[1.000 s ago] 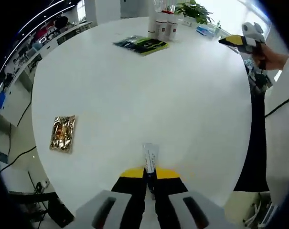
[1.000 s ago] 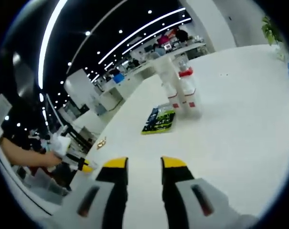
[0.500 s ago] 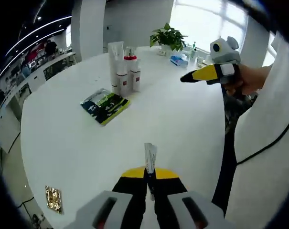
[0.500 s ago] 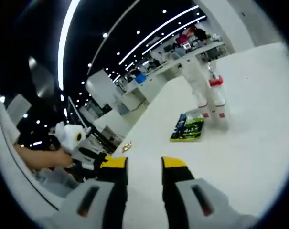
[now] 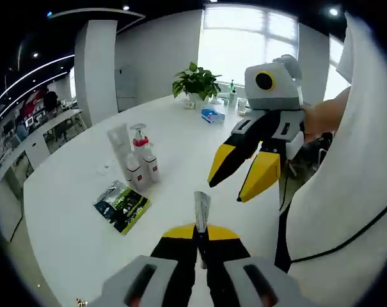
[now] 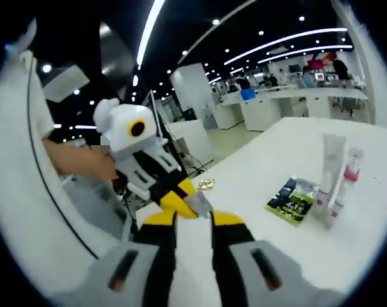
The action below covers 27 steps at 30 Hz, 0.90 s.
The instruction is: Arrange the skincare products in the storage area until every visible bottle or jar stands upright without overlapping.
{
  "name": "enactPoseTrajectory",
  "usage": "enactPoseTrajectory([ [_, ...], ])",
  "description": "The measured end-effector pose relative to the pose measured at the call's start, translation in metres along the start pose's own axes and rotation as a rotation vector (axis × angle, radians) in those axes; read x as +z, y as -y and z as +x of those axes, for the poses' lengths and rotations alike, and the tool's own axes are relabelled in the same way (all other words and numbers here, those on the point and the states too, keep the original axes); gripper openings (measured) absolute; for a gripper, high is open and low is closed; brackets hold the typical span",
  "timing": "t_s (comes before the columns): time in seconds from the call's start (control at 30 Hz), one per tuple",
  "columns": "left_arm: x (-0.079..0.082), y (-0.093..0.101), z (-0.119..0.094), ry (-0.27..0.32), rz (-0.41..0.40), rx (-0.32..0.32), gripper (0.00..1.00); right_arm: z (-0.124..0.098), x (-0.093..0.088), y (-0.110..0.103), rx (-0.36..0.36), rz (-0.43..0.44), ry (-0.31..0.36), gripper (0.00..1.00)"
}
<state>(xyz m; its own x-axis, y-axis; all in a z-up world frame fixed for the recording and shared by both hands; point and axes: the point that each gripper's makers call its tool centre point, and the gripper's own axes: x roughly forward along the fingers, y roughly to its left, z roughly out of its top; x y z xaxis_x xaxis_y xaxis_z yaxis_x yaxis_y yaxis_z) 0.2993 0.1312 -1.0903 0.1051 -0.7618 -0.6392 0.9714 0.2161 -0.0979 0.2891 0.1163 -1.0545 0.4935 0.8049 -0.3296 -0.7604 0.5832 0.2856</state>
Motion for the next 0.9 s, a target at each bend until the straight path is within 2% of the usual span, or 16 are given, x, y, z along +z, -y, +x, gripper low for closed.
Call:
enactPoseTrajectory([
  [0.13,0.002,0.006,-0.001,-0.028,0.056,-0.003,0.03,0.0,-0.003,-0.002,-0.018,-0.058,-0.028,0.16],
  [0.23,0.001,0.007,-0.001,-0.028,0.053,-0.008,0.03,-0.002,-0.001,-0.002,-0.031,-0.089,-0.018,0.16],
  [0.4,-0.001,0.014,-0.001,-0.042,0.074,-0.023,0.03,-0.001,-0.003,-0.009,-0.004,-0.123,-0.041,0.16],
  [0.53,0.001,0.022,0.001,-0.06,0.143,-0.054,0.04,0.0,-0.003,-0.013,0.02,-0.103,-0.041,0.13],
  [0.6,-0.001,0.02,0.001,-0.091,0.19,-0.045,0.04,-0.001,-0.005,-0.012,0.013,-0.102,-0.054,0.11],
  [0.9,0.007,0.033,0.005,-0.135,0.31,-0.097,0.04,-0.012,-0.012,-0.01,0.015,-0.102,-0.09,0.05],
])
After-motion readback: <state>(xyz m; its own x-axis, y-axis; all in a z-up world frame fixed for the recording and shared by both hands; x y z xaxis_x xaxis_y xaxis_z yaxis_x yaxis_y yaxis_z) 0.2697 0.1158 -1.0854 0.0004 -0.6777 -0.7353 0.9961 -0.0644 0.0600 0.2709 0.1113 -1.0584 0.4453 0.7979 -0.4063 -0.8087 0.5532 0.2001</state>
